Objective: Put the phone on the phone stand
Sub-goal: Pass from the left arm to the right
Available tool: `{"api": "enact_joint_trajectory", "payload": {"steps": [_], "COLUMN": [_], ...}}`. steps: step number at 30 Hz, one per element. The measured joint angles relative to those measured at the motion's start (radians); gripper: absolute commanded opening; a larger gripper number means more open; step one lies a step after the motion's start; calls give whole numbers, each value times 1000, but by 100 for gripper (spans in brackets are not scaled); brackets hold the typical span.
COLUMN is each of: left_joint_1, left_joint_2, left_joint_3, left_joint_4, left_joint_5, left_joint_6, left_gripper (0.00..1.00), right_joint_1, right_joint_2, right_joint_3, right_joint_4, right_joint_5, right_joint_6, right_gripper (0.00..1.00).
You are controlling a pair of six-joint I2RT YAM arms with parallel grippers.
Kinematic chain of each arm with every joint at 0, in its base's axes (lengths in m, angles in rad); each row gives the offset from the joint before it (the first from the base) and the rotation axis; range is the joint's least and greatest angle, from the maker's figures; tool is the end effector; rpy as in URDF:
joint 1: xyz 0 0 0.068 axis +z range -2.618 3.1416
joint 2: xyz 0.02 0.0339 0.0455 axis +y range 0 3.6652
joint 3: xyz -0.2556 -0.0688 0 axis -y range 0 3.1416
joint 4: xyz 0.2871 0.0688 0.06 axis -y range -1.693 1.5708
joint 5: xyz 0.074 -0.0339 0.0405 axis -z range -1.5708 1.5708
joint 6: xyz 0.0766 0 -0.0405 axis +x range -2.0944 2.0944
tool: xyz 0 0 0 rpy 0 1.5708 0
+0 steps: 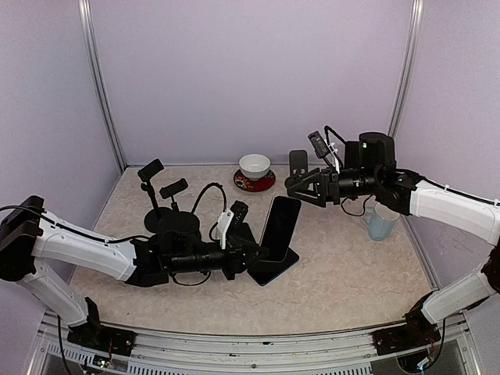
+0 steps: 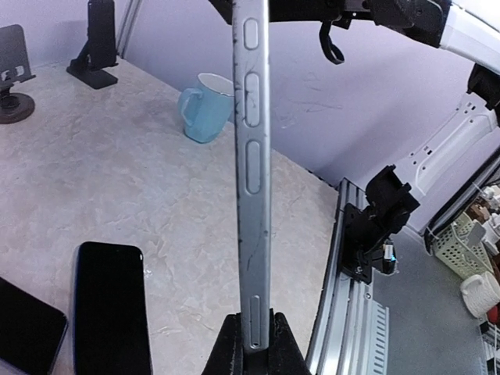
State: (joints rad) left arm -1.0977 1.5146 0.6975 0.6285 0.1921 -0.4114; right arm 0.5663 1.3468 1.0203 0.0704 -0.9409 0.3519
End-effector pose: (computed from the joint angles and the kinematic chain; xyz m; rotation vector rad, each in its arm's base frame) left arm 0.1658 -0.3560 0.1724 0.7942 1.7656 -1.2289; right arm 0.2787 0.2506 0.2973 -0.9181 1.7581 1.4731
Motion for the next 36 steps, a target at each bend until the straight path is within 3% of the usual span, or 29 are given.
{"api": "enact_joint_trajectory", "payload": {"steps": [9, 11, 13, 21, 36], "left_joint_1": [-85, -96, -110, -150, -166], "left_joint_2": [-6, 0, 10, 43, 48], "left_joint_3": [36, 58, 84, 127, 130], "left_joint_4": [-139, -170, -204, -278, -304], "left_joint_5": [-291, -353, -417, -586, -674], "left_joint_6": [93, 104, 116, 144, 156], "left_gripper": [0, 0, 0, 0, 0], "right_joint_1": [17, 35, 56, 156, 192], "right_joint_2": [3, 6, 8, 21, 63], "right_joint_3": [0, 0, 0, 32, 34], "right_joint_4": [-64, -75, -83, -111, -121], "right_joint_5": [270, 320, 361, 488, 581], "right_joint_6": [106, 131, 147, 184, 220], "right_gripper": [80, 86, 99, 100, 100]}}
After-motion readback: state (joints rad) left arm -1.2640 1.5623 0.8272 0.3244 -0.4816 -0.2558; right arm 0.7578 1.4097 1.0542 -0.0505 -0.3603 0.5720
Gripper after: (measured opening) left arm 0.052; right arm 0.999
